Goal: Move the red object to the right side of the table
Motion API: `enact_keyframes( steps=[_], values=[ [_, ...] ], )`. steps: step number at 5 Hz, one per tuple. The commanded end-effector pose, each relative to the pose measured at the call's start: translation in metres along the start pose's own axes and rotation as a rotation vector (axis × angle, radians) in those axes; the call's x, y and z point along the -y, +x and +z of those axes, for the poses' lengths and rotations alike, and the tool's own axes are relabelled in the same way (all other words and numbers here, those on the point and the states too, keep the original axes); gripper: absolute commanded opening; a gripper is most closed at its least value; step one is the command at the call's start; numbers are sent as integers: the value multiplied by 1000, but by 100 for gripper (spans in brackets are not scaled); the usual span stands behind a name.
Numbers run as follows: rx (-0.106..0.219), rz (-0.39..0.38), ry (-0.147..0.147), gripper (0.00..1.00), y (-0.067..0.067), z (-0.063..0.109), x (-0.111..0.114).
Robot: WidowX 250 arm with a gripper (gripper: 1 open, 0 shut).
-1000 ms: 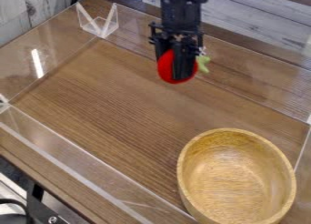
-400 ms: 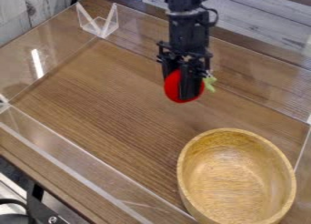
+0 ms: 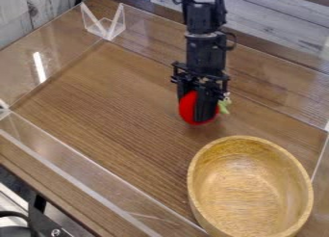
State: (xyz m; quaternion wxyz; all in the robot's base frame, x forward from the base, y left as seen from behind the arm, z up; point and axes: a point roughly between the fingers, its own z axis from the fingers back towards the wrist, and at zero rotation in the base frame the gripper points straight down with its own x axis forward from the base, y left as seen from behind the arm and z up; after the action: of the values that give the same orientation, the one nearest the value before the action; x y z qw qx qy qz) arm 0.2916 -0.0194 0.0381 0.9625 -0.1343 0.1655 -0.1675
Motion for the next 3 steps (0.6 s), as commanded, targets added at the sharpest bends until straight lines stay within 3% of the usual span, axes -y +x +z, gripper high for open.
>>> enact_keyframes(
  steps=[1, 3],
  values=[
    [27, 3, 37, 0, 7, 19, 2],
    [3, 45, 42, 0, -4, 33, -20]
  ],
)
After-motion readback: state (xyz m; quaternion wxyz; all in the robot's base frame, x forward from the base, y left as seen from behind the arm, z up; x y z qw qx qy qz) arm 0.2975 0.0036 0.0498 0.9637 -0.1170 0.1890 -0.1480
